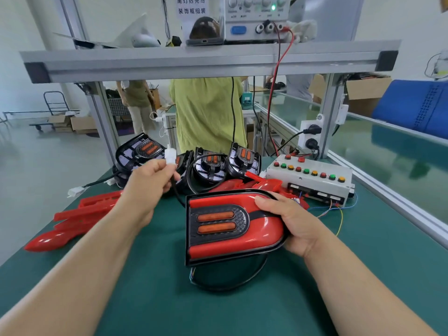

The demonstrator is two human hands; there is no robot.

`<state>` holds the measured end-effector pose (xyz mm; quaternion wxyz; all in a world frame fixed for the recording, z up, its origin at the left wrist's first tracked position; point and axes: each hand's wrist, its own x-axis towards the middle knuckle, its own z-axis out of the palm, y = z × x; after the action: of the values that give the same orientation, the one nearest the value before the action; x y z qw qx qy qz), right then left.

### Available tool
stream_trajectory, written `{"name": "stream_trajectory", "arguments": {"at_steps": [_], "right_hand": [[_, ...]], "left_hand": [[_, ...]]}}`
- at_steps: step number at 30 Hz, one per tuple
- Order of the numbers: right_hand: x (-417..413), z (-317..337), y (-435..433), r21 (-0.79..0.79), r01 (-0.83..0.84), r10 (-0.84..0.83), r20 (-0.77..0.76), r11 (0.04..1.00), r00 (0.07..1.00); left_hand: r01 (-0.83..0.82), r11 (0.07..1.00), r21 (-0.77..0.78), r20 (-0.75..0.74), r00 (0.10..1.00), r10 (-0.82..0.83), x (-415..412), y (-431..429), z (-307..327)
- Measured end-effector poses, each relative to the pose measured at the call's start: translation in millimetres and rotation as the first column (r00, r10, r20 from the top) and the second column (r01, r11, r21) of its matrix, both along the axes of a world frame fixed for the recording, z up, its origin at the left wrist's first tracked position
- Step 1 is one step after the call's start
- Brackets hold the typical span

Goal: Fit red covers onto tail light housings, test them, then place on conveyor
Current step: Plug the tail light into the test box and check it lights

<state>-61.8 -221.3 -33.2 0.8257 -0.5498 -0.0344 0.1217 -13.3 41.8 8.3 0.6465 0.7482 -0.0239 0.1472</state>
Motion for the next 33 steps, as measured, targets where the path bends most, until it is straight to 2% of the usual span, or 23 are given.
{"name": "stream_trajectory", "arguments": {"at_steps": [4, 8, 12, 14, 16, 20, 23, 25, 27, 29, 31, 33], "right_hand": [[0, 1, 0, -0.03, 0.041, -0.04, 0.014, 0.999, 0.999], [0, 1, -3, -0.101, 0.027, -0.023, 0.038, 0.994, 0.999], [-2, 1, -9, -0.297, 0.009, 0.026, 0.113, 0.955, 0.993], [-4, 3, -11, -0.473, 0.06, 0.032, 0.184, 0.879, 0.982], [-4, 6, -11, -0.656, 0.165, 0.032, 0.277, 0.736, 0.96], [-8, 10, -7, -0.811, 0.372, 0.042, 0.436, 0.451, 0.899], [-12, 14, -7, -0.806, 0.531, 0.037, 0.558, 0.261, 0.829], [-11, 17, -11, -0.742, 0.655, -0.049, 0.656, 0.144, 0.753], [-7, 17, -15, -0.614, 0.772, -0.213, 0.742, 0.167, 0.636], [-2, 17, -23, -0.512, 0.839, -0.343, 0.766, 0.184, 0.543], [4, 14, -35, -0.49, 0.859, -0.423, 0.754, 0.149, 0.503], [9, 11, -45, -0.547, 0.832, -0.465, 0.715, 0.092, 0.522]], "left_hand": [[-0.051, 0.994, 0.101, 0.105, 0.994, 0.04, -3, -38, 4], [-0.061, 0.947, 0.316, 0.136, 0.991, 0.018, -12, -65, 0], [-0.013, 0.945, 0.326, 0.155, 0.987, -0.04, -21, -71, -12], [0.009, 0.943, 0.332, 0.165, 0.984, -0.067, -24, -69, -14], [0.025, 0.938, 0.346, 0.145, 0.986, -0.08, -26, -67, -15], [0.048, 0.925, 0.377, 0.108, 0.99, -0.095, -25, -66, -19], [0.058, 0.907, 0.418, 0.126, 0.985, -0.121, -26, -67, -20], [0.059, 0.891, 0.45, 0.134, 0.982, -0.133, -26, -68, -20], [0.06, 0.885, 0.462, 0.133, 0.982, -0.137, -26, -69, -20], [0.065, 0.885, 0.46, 0.129, 0.982, -0.139, -25, -68, -19], [0.076, 0.889, 0.451, 0.123, 0.982, -0.146, -25, -68, -18], [0.087, 0.891, 0.446, 0.118, 0.981, -0.154, -26, -68, -18]]}}
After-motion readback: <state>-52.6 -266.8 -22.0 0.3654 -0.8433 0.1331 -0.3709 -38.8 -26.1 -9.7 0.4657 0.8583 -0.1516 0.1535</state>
